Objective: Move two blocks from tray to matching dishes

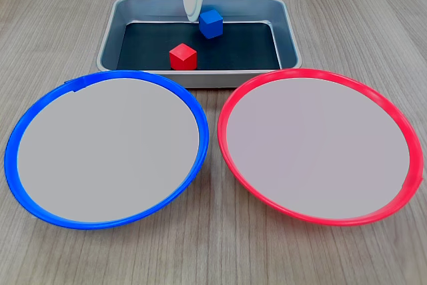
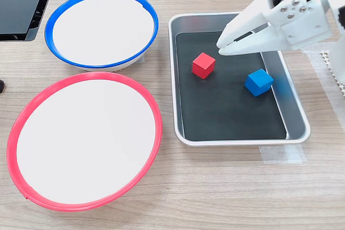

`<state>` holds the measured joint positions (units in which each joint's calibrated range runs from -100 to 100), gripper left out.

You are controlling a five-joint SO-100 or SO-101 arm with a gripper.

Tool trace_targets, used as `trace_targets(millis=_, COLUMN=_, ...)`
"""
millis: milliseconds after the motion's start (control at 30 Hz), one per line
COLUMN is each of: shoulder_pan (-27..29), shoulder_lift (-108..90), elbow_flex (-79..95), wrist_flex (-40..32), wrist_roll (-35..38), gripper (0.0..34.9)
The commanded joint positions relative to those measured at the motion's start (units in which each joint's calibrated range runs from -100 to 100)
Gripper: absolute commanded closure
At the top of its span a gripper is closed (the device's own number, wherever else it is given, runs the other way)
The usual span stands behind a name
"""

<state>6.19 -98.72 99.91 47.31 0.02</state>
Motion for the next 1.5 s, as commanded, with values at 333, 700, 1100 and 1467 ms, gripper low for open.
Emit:
trace_targets(millis=333, shoulder_pan=-0.41, shoulder_lift=-0.26, elbow_flex=0.09, wrist_flex=0.11, wrist_roll=-0.10, gripper=34.6)
trace_targets(millis=700, shoulder_pan=-0.41, shoulder_lift=-0.26, elbow_flex=0.09, wrist_flex=0.11, wrist_roll=-0.10, gripper=33.1)
trace_targets(millis=1100, shoulder_pan=0.06, shoulder_lift=32.41, elbow_flex=-25.13, wrist_flex=4.49, wrist_roll=-11.62, gripper=34.8)
trace_targets(millis=1467, shoulder_pan=2.13, shoulder_lift=71.47, elbow_flex=-50.52, wrist_flex=9.93, wrist_roll=-17.48, gripper=18.3)
